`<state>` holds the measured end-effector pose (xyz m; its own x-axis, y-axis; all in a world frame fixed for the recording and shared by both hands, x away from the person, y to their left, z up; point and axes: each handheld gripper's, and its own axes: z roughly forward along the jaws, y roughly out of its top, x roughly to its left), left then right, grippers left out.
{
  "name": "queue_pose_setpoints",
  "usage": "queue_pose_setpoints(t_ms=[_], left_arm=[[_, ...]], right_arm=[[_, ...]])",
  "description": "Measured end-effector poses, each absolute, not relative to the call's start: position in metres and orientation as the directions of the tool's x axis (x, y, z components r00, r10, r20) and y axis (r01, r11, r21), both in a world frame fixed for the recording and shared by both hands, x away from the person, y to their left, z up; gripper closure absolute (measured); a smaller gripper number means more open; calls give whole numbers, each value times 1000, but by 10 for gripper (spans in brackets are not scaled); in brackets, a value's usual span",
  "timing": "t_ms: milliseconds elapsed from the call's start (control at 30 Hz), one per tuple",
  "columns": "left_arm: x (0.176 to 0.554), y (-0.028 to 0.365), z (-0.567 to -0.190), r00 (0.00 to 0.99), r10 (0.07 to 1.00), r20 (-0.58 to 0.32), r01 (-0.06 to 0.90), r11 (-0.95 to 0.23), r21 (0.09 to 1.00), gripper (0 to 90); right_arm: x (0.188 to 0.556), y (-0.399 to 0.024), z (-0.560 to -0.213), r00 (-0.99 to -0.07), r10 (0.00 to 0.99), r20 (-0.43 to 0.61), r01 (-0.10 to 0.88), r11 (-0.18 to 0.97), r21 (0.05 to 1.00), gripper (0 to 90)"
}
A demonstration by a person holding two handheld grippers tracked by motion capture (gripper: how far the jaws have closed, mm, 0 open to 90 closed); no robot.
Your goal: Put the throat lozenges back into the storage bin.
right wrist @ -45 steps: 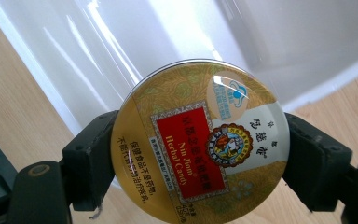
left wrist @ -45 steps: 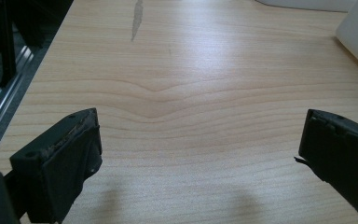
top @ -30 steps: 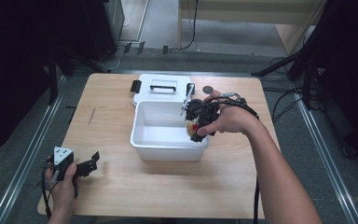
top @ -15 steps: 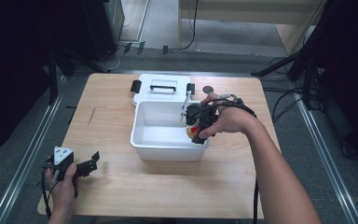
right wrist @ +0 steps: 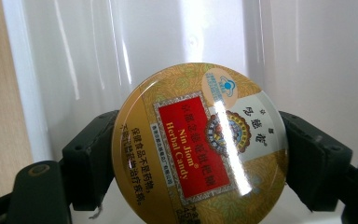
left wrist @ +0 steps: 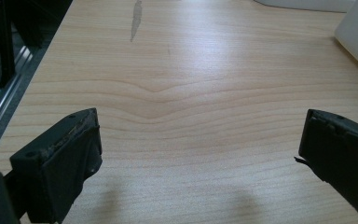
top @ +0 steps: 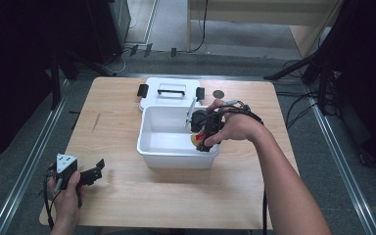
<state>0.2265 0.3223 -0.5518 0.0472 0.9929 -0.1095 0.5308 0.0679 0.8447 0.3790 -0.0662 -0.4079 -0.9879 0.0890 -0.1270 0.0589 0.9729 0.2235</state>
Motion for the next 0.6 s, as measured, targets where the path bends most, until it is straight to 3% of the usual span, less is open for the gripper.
queue_pose_setpoints(t_ms=[600], left_arm=[[226, 322, -552, 48, 993, -106, 534, 64, 843, 0]], right_arm=[[382, -71, -422, -990, 103, -93, 80, 972, 219, 204]])
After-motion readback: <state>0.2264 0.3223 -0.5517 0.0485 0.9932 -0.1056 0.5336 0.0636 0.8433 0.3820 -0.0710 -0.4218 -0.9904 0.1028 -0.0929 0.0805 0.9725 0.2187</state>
